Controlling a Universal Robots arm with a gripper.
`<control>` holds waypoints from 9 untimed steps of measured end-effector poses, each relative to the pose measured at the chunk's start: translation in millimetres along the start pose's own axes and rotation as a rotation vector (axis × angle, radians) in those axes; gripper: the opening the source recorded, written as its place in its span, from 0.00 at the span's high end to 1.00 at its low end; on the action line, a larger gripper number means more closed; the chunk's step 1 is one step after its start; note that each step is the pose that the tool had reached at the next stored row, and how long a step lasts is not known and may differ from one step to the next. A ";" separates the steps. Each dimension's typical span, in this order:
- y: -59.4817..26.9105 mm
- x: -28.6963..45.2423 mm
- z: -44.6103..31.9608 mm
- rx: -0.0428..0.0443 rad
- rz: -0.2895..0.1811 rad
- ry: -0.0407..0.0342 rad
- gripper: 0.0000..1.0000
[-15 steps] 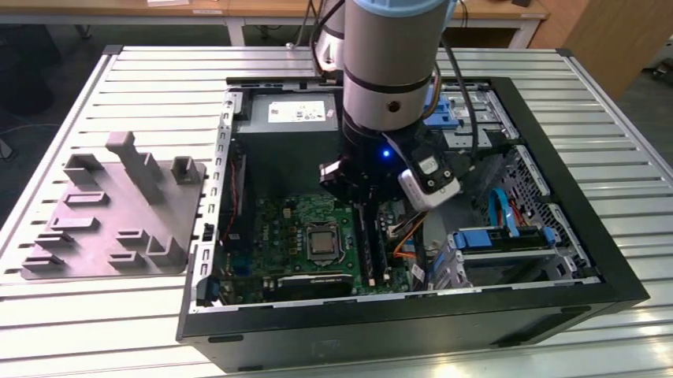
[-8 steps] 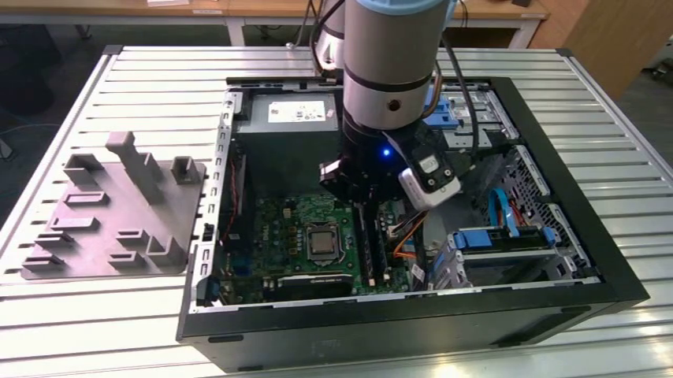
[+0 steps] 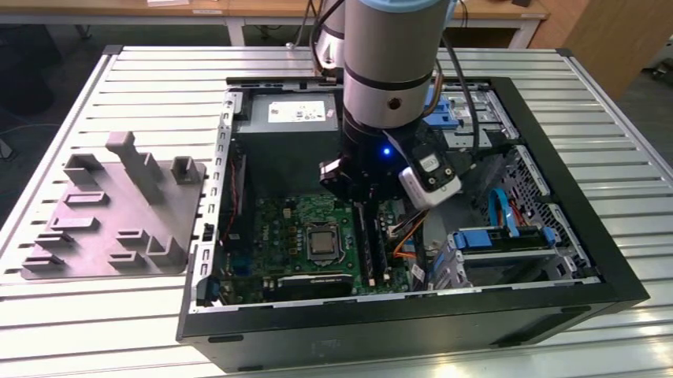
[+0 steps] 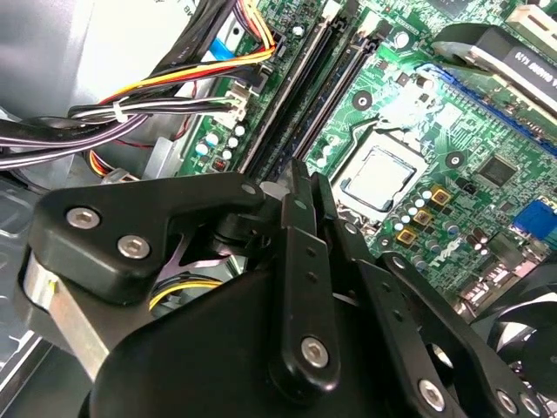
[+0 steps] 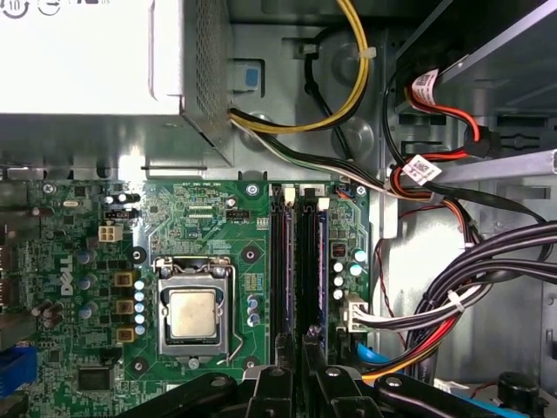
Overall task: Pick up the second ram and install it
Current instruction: 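Press down the second ram until it locks into place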
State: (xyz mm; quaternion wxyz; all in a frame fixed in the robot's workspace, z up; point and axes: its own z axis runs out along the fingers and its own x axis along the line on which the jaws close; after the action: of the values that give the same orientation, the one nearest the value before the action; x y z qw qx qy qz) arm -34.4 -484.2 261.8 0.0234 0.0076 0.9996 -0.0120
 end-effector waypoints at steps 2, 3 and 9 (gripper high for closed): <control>0.0 0.0 -0.4 0.0001 0.000 0.0000 0.82; 0.0 0.0 -0.6 0.0000 0.000 0.0000 0.82; 0.0 -0.1 -1.8 0.0000 0.000 0.0000 0.82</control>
State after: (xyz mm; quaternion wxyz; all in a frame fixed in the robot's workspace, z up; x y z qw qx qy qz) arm -34.4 -484.2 263.5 0.0234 0.0076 0.9996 -0.0120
